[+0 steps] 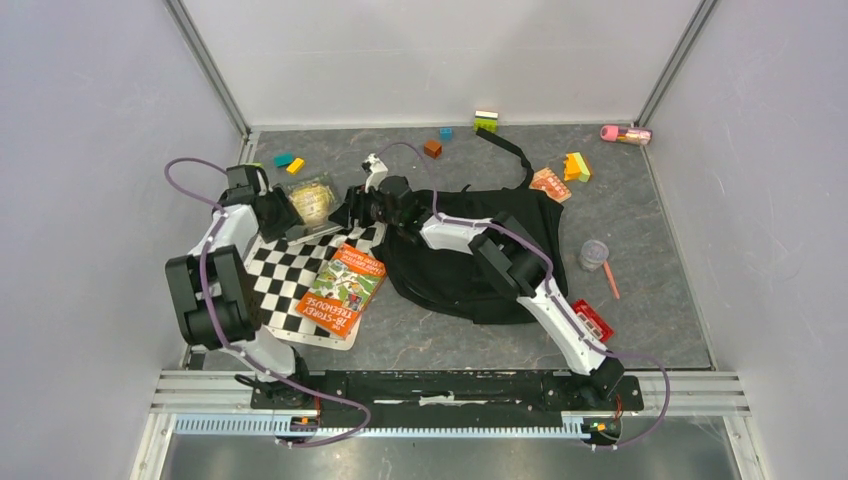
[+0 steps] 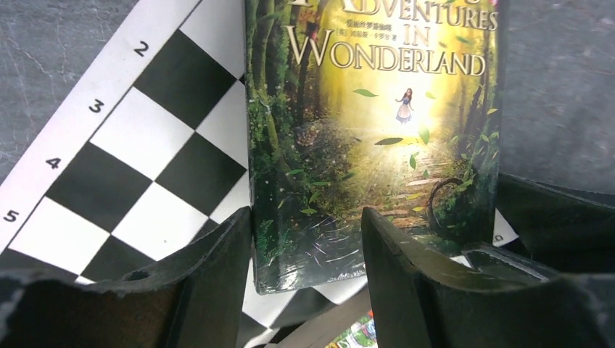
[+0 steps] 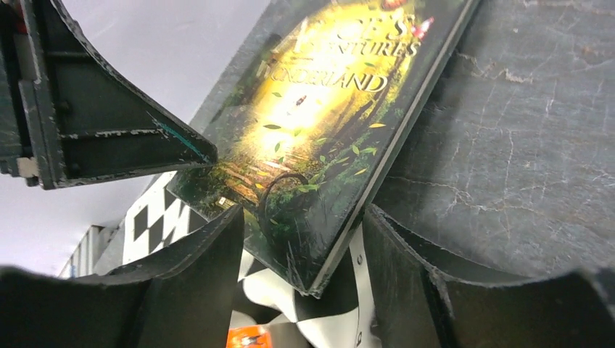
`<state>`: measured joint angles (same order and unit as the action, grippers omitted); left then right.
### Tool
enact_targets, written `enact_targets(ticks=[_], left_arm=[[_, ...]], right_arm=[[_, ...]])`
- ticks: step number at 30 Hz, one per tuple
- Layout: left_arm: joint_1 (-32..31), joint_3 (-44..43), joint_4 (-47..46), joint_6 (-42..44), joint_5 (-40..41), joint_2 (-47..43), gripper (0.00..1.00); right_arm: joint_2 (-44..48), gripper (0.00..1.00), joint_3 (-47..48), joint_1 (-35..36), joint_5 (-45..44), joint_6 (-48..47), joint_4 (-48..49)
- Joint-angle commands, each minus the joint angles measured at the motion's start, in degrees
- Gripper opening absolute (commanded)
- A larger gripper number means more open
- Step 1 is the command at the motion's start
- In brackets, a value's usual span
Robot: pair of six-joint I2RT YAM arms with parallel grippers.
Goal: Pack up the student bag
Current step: Move the book to the center of the board.
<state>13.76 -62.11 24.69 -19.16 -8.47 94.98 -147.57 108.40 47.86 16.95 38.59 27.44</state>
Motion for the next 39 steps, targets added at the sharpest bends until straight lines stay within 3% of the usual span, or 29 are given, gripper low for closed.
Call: enact_targets(ticks=[1,9,17,18,21,25,29,39], left_arm=[[-0.8,3.1,-5.8,-5.8,-10.7,-7.5,0.6],[-0.8,9.4,-2.9,-6.9,-15.8,-16.8,0.61],[-1.2,20.0,3.0,-10.9,-17.3,-28.7,0.61],[-1.2,20.8,4.1,-11.2,-16.7,-30.0,0.64],[-1.1,22.6,5.9,-12.2,-14.3,-33.6,0.84],[-1.0,21.8,6.2,-12.6,-8.1,-33.4,0.99],[-1.0,19.4,4.6,-13.1,-5.7,-30.0,1.0],[-1.0,17.9,0.4,-13.6,-2.7,-24.0,1.0]], right_arm=[[10.3,0.63,-3.7,2.8,7.9,1.3,6.0],[20.1,0.61,-14.4,4.4,7.8,-3.1,2.4],[33.5,0.58,-34.6,6.6,3.6,-5.2,2.2],[35.0,0.58,-36.7,6.8,2.4,-5.5,1.7],[37.7,0.61,-40.5,7.1,-2.2,-7.8,-1.5],[36.7,0.72,-37.4,7.0,-5.7,-12.1,-8.4],[34.2,0.78,-34.0,6.5,-7.7,-13.4,-11.5],[26.2,0.82,-25.2,3.7,-7.9,-12.7,-14.7]])
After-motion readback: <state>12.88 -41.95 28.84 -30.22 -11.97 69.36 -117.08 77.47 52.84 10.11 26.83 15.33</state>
